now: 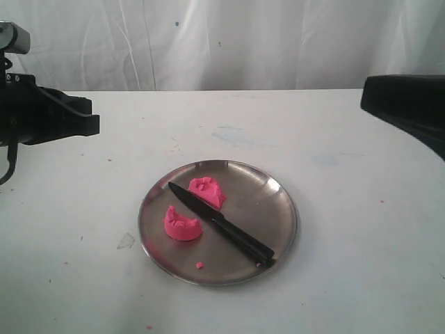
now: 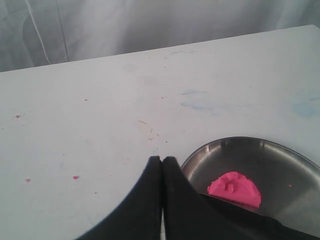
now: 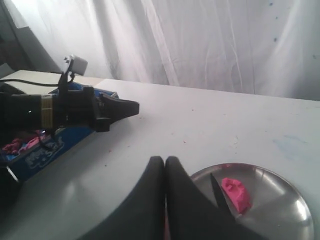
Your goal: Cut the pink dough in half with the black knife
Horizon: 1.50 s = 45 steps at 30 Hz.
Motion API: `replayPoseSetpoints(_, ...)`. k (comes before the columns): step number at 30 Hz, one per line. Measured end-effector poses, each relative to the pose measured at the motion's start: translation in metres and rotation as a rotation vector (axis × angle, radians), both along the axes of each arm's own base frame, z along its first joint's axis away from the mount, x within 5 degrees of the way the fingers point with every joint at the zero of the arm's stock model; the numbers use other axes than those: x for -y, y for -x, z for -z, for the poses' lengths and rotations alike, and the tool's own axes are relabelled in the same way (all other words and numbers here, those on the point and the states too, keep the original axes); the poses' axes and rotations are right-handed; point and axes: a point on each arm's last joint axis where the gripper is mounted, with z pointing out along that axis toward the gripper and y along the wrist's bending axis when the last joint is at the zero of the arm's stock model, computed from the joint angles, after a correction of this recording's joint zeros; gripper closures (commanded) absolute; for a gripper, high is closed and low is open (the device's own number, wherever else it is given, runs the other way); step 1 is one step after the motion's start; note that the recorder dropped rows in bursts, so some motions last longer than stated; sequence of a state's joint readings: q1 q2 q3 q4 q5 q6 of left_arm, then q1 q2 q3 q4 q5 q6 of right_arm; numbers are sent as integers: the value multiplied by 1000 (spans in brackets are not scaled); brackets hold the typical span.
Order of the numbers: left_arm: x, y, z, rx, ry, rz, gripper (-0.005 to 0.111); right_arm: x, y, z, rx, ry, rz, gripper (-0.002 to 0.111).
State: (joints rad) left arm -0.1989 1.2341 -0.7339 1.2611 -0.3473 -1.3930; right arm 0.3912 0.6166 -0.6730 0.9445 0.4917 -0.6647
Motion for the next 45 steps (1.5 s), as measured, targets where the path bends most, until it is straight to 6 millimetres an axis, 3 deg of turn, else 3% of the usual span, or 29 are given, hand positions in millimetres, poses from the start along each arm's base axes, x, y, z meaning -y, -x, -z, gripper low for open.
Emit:
replayPoseSetpoints(5,0,0,0,0,0,0,107,11,1,21,-18,-3,117,108)
replayPoseSetpoints(14,0,0,0,0,0,0,107,42,13,77,-48,71,378,108)
replayPoseSetpoints(28,0,0,0,0,0,0,107,54,35,156,92,131,406,108)
replayPoseSetpoints(45,0,0,0,0,0,0,107,60,45,169,109,177,448,108)
